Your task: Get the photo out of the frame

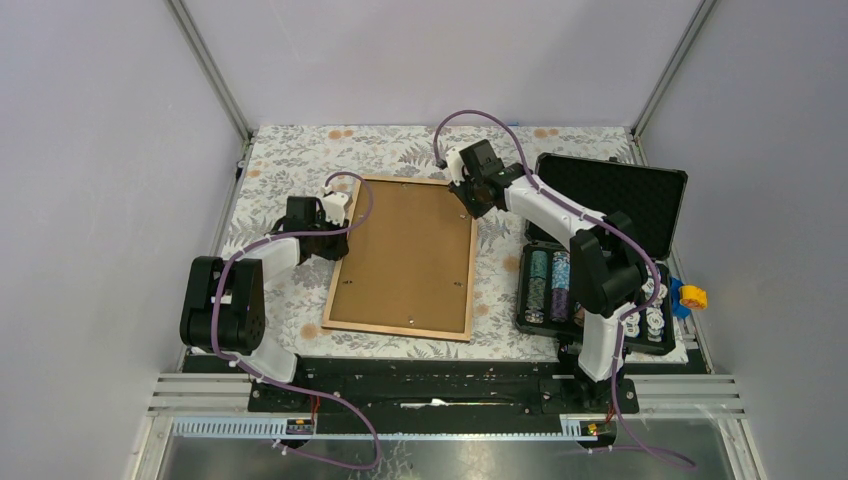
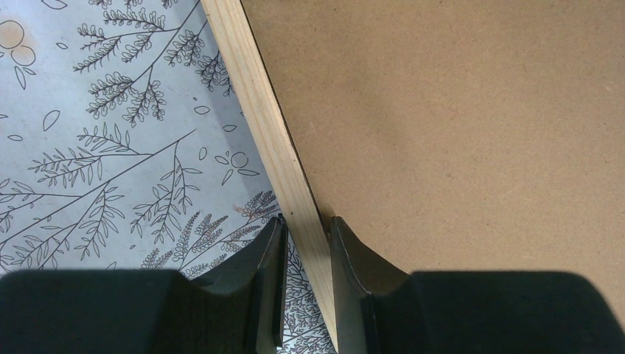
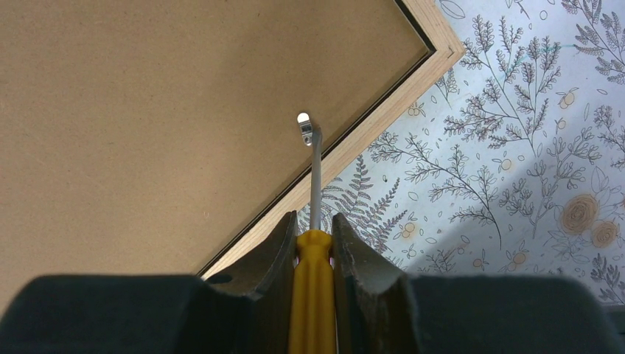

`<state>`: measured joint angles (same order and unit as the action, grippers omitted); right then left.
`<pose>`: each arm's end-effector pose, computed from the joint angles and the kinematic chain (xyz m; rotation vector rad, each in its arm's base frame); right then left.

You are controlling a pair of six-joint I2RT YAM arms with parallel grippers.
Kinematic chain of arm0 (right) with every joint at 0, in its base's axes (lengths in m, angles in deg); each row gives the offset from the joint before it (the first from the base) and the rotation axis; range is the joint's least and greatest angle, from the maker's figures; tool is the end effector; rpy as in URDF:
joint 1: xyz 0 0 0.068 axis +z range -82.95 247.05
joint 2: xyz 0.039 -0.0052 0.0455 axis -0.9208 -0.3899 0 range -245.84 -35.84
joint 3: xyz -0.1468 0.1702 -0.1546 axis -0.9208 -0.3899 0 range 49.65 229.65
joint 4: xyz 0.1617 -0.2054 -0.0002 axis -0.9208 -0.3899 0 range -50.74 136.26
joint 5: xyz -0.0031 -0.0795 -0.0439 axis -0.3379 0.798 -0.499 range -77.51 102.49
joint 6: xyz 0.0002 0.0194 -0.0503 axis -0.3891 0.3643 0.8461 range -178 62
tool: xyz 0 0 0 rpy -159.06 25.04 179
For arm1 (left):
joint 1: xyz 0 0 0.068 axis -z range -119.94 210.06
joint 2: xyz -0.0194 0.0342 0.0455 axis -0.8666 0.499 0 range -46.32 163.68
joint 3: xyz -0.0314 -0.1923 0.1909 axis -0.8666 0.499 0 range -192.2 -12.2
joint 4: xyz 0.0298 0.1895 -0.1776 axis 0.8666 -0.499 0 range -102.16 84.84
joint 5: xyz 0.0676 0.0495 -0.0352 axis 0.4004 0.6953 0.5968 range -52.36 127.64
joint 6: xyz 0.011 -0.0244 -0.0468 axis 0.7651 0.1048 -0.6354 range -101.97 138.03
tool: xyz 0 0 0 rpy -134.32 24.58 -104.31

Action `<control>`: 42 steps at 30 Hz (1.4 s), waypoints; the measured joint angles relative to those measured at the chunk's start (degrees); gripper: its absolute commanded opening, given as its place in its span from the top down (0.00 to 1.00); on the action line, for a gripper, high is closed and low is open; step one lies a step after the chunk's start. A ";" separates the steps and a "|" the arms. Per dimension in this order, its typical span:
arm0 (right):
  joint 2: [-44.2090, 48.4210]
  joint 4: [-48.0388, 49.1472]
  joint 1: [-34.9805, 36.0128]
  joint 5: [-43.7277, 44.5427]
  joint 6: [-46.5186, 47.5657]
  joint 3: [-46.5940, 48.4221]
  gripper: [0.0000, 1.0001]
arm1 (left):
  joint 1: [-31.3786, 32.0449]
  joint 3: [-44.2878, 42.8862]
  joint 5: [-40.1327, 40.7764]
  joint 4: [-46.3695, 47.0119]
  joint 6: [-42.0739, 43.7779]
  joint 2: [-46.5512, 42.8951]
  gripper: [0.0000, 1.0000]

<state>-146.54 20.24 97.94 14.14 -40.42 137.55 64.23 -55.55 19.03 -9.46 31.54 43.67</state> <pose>0.3733 0.2222 0.2384 -0.9829 2.2155 0.0709 0.2980 -0.0331 0.1569 0.5109 2.3689 -0.3251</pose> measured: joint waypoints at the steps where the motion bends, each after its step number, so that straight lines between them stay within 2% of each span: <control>1: 0.00 0.00 -0.04 -0.09 0.00 0.00 1.00 | 0.00 0.00 0.00 0.00 0.00 0.00 0.89; 7: 0.00 -0.81 -0.31 -1.42 -0.17 0.61 1.00 | -0.02 0.00 -0.02 0.02 0.00 0.00 0.88; 19: -0.98 -6.95 -0.33 -11.23 -3.50 10.56 1.00 | -0.28 -1.16 -2.40 1.22 -0.02 2.01 0.87; 27: 0.66 -8.98 -1.64 -15.19 -5.49 10.23 1.00 | -0.42 -3.17 -3.52 0.87 0.00 4.04 0.86; 35: 5.92 -9.55 -5.29 -18.10 -6.75 7.37 1.00 | -0.39 -10.40 -3.91 -3.39 0.04 9.25 0.83; 37: 6.84 -9.53 -6.08 -18.88 -6.99 6.97 1.00 | -0.26 -12.48 -3.17 -5.31 0.22 10.32 0.75; 42: 8.68 -9.70 -8.15 -20.48 -7.76 5.73 1.00 | -0.11 -17.79 0.44 -10.05 1.97 12.76 0.43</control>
<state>-137.86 10.54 89.79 -6.34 -48.18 143.27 64.12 -73.34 19.47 -19.51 33.51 56.44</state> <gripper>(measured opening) 0.251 0.422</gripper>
